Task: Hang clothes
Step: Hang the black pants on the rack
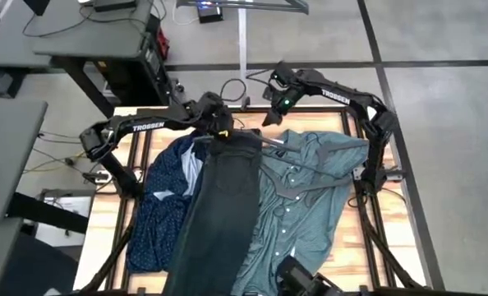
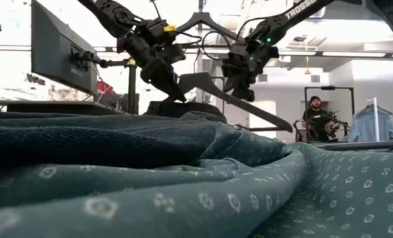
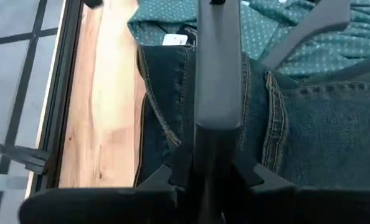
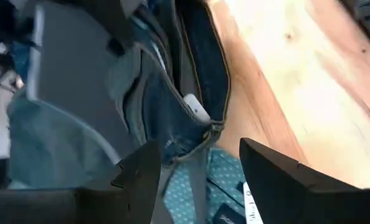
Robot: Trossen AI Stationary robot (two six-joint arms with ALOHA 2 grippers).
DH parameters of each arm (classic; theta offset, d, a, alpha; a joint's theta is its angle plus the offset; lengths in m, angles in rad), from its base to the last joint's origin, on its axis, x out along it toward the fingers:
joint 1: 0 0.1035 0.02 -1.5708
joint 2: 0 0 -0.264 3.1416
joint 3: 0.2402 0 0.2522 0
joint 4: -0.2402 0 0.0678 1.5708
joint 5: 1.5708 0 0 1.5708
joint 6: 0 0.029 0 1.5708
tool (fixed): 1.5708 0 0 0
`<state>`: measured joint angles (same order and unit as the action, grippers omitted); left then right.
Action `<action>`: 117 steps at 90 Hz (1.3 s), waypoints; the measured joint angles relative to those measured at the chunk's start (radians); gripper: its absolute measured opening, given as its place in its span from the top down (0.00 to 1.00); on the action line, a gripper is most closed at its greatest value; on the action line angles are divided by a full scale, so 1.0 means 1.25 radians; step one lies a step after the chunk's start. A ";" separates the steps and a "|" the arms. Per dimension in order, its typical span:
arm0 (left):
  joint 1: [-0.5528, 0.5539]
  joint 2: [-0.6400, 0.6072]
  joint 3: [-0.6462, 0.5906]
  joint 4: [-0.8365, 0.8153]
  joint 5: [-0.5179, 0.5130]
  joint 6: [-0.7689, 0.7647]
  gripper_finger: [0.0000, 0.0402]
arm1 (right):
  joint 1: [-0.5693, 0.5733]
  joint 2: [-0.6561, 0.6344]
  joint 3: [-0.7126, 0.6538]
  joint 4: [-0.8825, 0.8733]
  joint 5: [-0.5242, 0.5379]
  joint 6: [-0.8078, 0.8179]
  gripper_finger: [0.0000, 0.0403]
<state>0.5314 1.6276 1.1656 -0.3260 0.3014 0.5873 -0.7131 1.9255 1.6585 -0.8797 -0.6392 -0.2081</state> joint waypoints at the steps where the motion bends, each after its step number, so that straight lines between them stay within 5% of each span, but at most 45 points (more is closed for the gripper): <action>1: 0.000 0.000 0.000 0.000 0.000 0.001 0.94 | 0.002 0.000 0.000 0.004 0.002 -0.008 0.50; 29: -0.013 0.000 0.000 0.000 -0.007 0.003 0.94 | 0.034 0.043 0.001 0.142 0.082 -0.192 0.50; 49: -0.013 0.000 0.000 -0.005 -0.006 0.004 0.94 | 0.047 0.063 0.001 0.100 0.029 -0.217 0.50; 94: -0.017 0.000 0.000 -0.010 0.000 0.027 0.94 | 0.113 0.158 0.001 0.097 0.070 -0.232 0.51; 102: -0.017 0.000 -0.001 -0.016 0.001 0.027 0.94 | 0.120 0.165 0.001 0.085 0.047 -0.231 0.60; 117: -0.027 0.000 -0.001 -0.018 0.000 0.027 0.94 | 0.109 0.162 0.001 0.079 -0.007 -0.194 0.95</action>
<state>0.4978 1.6276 1.1648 -0.3479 0.3019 0.6205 -0.5765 2.1281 1.6596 -0.7805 -0.6484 -0.4511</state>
